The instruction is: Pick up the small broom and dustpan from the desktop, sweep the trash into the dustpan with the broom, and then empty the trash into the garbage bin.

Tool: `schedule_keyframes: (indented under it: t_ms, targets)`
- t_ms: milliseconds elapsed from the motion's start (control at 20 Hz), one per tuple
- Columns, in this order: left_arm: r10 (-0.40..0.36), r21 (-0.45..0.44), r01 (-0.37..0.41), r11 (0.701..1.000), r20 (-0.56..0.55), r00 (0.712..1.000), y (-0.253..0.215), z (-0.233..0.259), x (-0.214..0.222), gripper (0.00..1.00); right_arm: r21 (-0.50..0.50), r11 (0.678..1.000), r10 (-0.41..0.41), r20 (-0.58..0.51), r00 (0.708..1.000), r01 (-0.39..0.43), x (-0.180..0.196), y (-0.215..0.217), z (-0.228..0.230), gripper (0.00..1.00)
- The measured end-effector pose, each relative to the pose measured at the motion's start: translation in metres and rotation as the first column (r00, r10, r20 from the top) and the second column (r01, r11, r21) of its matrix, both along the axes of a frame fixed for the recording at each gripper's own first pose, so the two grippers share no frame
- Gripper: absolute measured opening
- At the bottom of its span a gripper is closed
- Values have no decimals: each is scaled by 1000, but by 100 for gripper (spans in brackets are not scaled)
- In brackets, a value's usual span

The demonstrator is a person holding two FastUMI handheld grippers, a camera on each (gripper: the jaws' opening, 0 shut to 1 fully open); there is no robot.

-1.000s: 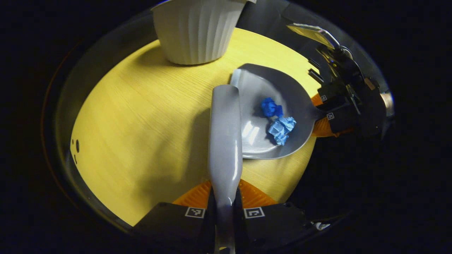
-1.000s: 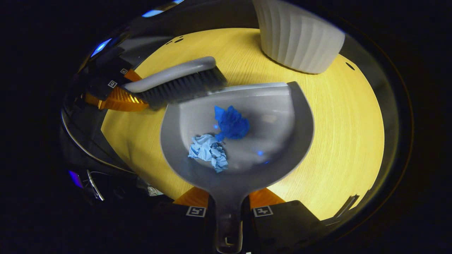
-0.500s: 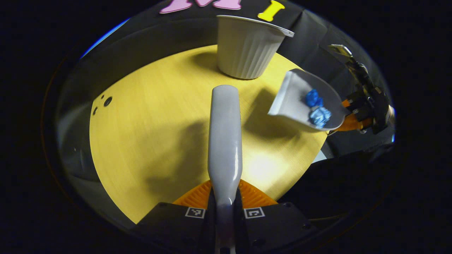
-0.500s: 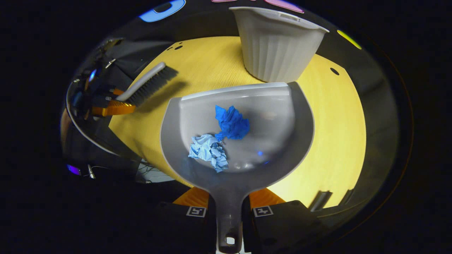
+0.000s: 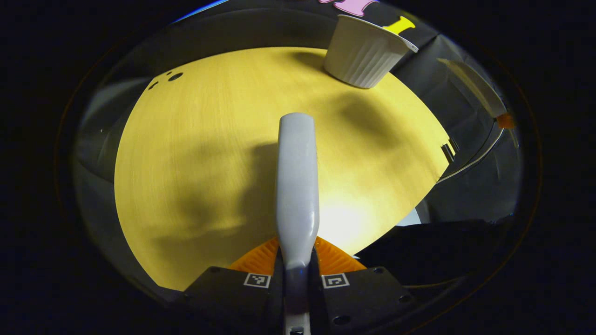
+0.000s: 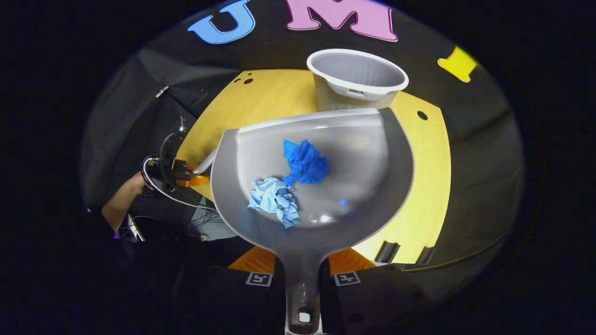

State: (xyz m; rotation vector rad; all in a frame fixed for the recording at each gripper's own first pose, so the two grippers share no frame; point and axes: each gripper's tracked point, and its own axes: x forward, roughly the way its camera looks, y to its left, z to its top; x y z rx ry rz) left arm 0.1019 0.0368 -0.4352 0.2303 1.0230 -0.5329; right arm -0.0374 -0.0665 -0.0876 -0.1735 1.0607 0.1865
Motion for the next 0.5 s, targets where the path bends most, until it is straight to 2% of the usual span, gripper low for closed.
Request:
schedule_keyframes:
  t_ms: [100, 200, 250, 300, 500]
  targets:
    - [22, 6, -22, 1000, 0, 1000, 5, -4, -2, 25, -69, 998, -5, 47, 999, 8, 13, -16, 16, 33]
    - [52, -6, -52, 999, 10, 999, 6, 2, -1, 29, -53, 998, -30, 100, 995, 35, 30, -19, 30, 33]
    - [72, -20, -71, 997, 18, 997, 6, 6, 1, 25, -35, 998, -47, 124, 991, 51, 40, -21, 37, 33]
    - [92, -39, -92, 995, 22, 995, 6, 10, 2, 29, -29, 997, -62, 146, 987, 67, 48, -23, 45, 33]
    - [158, -79, -157, 984, 11, 987, 9, 14, 2, 25, -47, 990, -119, 244, 962, 134, 91, -50, 70, 33]
